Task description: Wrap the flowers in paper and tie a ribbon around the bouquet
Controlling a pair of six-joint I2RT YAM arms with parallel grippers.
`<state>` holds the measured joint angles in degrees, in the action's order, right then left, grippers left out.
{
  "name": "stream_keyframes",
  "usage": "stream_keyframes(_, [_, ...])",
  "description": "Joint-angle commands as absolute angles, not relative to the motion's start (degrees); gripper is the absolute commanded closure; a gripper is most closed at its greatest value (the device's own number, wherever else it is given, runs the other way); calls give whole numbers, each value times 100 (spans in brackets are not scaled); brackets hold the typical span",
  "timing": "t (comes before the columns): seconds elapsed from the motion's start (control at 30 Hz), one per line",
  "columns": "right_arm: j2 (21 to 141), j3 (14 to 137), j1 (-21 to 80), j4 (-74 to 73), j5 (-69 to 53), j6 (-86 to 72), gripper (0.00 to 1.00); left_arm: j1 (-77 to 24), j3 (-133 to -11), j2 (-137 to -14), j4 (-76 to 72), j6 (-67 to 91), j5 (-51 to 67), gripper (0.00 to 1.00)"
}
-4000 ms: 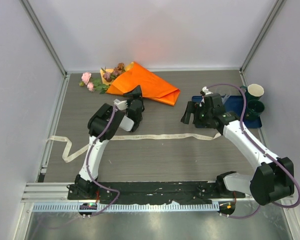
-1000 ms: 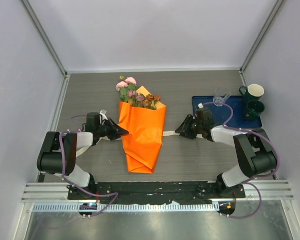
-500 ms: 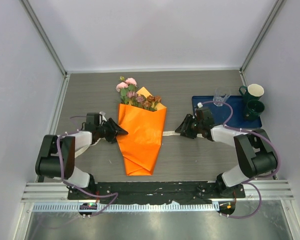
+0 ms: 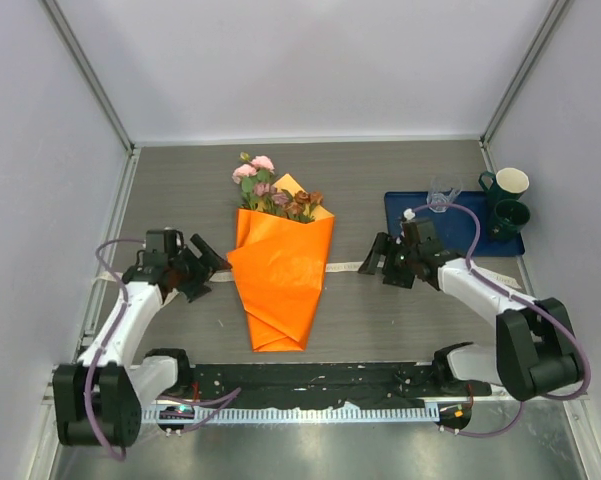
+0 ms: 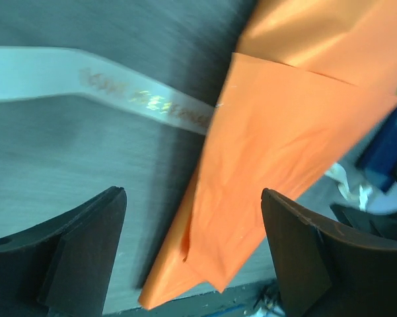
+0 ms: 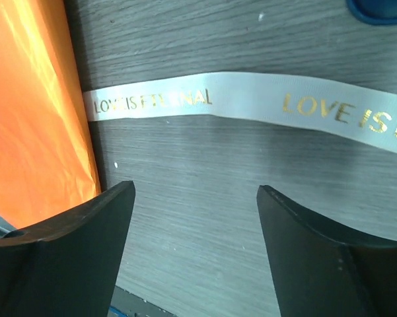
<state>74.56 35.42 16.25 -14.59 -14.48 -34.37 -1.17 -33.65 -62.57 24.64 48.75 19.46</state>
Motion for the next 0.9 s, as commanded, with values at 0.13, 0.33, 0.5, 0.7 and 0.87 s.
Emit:
stream_keyframes(0.13, [6724, 3814, 477, -2732, 330, -3726, 4, 420, -3893, -4790, 5299, 6212, -1388, 0])
stream_keyframes(0.33, [7241, 3929, -1148, -2963, 274, -3885, 3, 1185, -3972, -5595, 5000, 6636, -898, 0])
stream_keyframes(0.5, [7778, 4008, -1617, -2593, 236, -3919, 6, 2003, -4324, -6056, 5212, 6418, -1177, 0])
stream_keyframes(0.7, [7778, 3885, -1591, -2013, 370, -3955, 15, 2065, -4632, -6258, 5449, 5977, -1915, 0])
stream_keyframes(0.87, [7743, 3665, -1547, -1670, 89, -3841, 23, 2065, -4229, -5907, 5124, 6011, -1810, 0])
